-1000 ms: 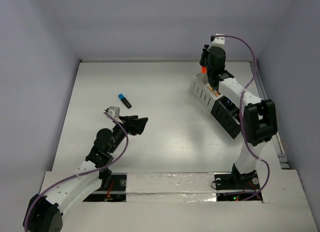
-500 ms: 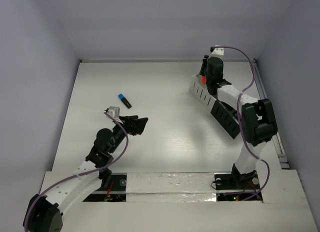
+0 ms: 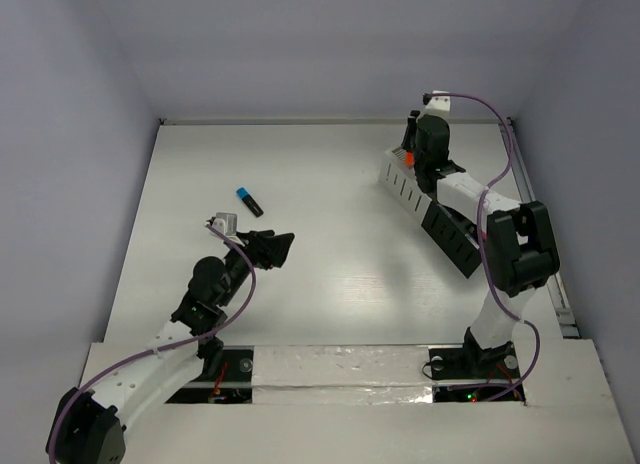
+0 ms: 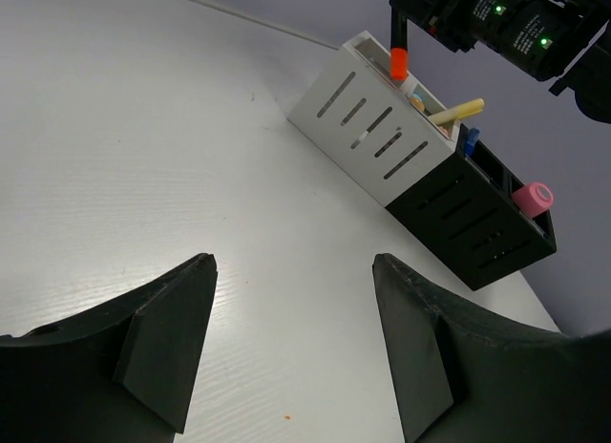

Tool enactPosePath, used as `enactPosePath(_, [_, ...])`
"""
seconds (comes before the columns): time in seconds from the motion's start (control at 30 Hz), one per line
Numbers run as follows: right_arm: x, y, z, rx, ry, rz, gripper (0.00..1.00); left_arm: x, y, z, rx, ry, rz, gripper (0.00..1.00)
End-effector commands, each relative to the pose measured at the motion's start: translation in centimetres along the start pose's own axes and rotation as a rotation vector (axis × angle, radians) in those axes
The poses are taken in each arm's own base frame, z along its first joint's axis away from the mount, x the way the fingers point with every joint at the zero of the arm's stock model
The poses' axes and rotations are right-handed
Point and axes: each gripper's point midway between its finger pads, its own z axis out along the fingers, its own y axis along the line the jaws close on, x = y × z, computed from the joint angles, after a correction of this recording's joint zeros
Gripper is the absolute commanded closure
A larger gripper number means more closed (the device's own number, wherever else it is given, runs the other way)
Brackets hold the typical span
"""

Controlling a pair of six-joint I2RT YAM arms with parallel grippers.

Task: Sort the stationery into containers
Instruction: Place the pen in the storage box.

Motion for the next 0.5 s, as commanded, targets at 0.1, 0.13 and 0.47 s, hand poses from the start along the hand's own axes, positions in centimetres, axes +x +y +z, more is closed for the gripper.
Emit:
enactPosePath(0.1, [-3.5, -0.5, 1.0, 0.057, -0.132, -0.039, 0.85, -1.8, -0.6, 0.4, 0.008, -0.066, -0.007, 0.37])
enactPosePath(0.13, [-3.3, -0.5, 1.2, 0.063, -0.129, -0.051, 0.84, -1.7, -0.5, 0.5, 0.006, -0.062, -0.007, 0.37])
enactPosePath(0.47, [-3.3, 0.2, 0.3, 0.009, -0.114, 0.002, 0.54, -2.1, 3.2, 1.0, -0.211, -0.087, -0.024, 0.37])
